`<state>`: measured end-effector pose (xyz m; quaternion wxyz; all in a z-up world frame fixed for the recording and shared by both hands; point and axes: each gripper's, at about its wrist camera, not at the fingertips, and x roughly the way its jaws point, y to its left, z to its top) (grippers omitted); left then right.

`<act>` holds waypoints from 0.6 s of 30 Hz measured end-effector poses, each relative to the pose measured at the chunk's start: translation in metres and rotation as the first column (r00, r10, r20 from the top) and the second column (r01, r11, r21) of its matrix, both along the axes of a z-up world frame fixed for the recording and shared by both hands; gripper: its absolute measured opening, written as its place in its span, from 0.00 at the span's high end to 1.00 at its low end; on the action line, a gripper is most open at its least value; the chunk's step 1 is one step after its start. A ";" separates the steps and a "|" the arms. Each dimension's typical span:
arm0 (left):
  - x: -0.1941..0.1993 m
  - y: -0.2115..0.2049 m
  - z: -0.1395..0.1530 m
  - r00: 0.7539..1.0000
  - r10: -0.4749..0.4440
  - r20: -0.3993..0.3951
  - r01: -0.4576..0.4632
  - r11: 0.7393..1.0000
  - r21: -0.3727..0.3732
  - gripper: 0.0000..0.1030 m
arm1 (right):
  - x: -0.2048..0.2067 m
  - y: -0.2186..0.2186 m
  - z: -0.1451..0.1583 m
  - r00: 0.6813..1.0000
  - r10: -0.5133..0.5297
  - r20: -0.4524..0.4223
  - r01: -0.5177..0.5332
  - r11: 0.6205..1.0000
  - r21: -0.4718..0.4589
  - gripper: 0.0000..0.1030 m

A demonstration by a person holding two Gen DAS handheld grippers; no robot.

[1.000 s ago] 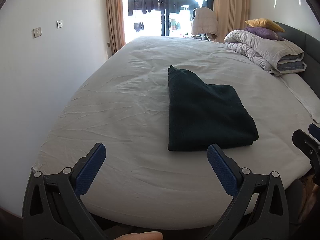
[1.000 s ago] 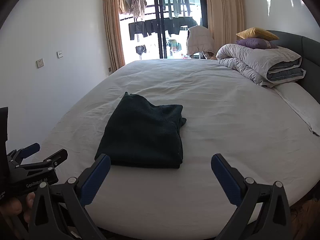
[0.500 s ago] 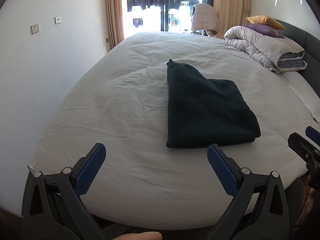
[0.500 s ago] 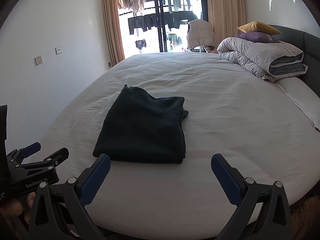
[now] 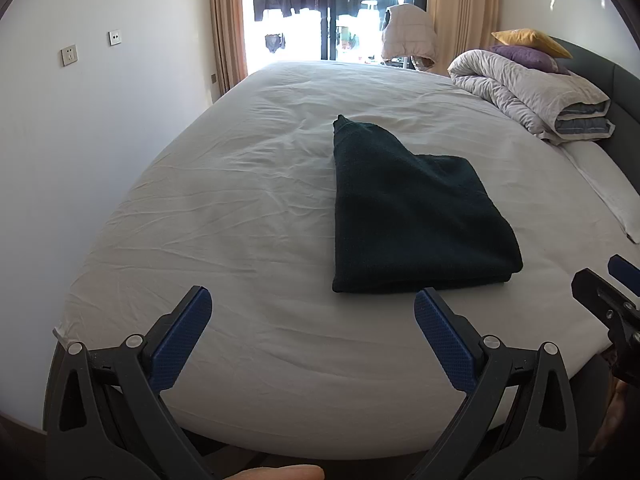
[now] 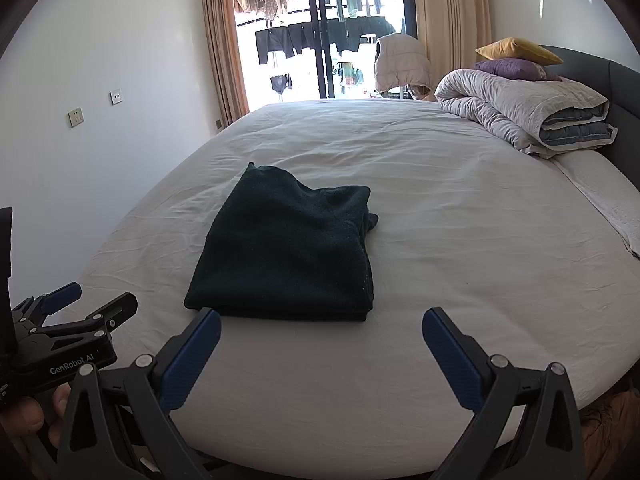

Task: Fold small clothes

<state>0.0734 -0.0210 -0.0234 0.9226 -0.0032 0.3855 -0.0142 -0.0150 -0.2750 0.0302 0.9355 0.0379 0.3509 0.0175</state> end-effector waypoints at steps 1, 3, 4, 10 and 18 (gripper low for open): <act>0.000 0.000 0.000 1.000 0.000 0.000 0.000 1.000 -0.002 0.00 | 0.000 0.000 -0.001 1.000 0.000 -0.002 0.000 1.000 0.000 0.00; -0.001 0.000 0.000 1.000 0.001 0.000 -0.001 1.000 -0.002 0.00 | 0.000 0.001 -0.002 1.000 0.000 -0.005 0.000 1.000 0.002 0.00; -0.001 -0.001 -0.001 1.000 0.001 -0.001 -0.001 1.000 -0.002 0.00 | 0.000 0.001 -0.002 1.000 0.000 -0.007 0.000 1.000 0.002 0.00; -0.001 -0.002 -0.002 1.000 0.003 -0.003 -0.003 1.000 -0.003 0.00 | 0.000 0.001 -0.003 1.000 -0.001 -0.009 0.001 1.000 0.003 0.00; -0.002 -0.003 -0.004 1.000 0.003 -0.005 -0.003 1.000 -0.004 0.00 | 0.000 0.001 -0.004 1.000 -0.001 -0.010 0.001 1.000 0.003 0.00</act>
